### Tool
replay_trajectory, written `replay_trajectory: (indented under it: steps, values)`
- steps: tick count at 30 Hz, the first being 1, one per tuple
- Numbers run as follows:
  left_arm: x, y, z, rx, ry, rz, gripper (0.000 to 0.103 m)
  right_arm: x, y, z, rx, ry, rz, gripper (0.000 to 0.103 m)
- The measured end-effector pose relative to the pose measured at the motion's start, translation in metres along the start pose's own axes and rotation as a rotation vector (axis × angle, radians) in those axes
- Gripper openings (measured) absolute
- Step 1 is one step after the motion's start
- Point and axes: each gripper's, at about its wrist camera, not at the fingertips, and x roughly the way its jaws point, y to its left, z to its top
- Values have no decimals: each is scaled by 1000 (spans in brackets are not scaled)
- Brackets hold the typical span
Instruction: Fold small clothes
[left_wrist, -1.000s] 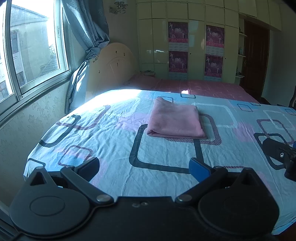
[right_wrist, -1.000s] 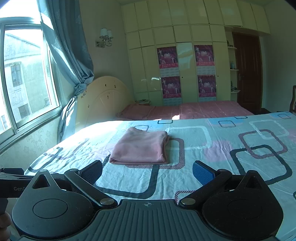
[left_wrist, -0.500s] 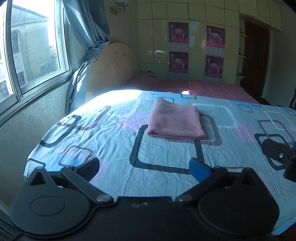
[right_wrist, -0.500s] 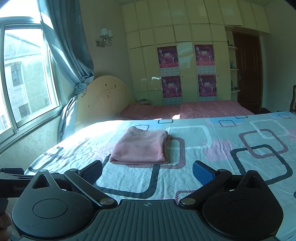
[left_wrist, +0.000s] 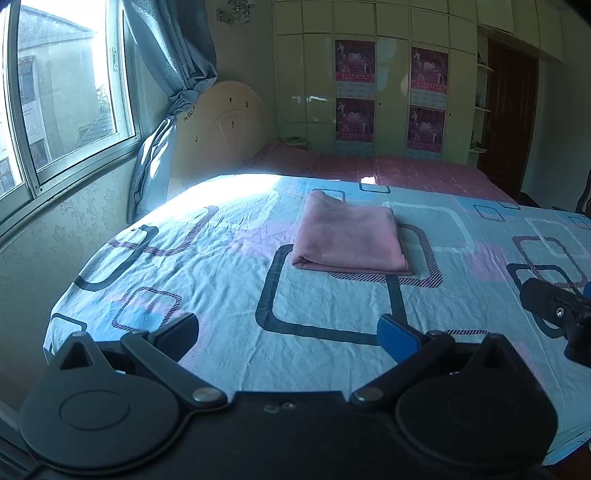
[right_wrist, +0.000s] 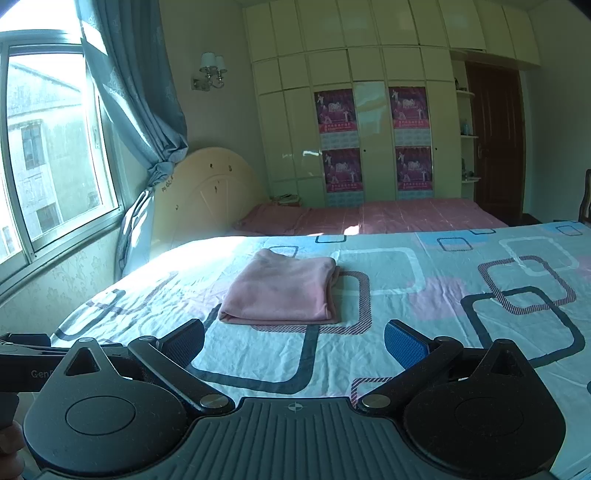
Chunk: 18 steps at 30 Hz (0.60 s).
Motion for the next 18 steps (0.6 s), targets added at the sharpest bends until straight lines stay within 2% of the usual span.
replay_trajectory:
  steps: [12,16,18]
  values:
    - [11,0,3,-2,7,-22,103,10,-1,2,5,14,-7,102]
    - [18,2,-1,-2,-61,-42,99,17,-4,0,10,31,-18,102]
    - [26,6,-2,-21,-92,-95,100,23,-7,-1,15,44,-29,102]
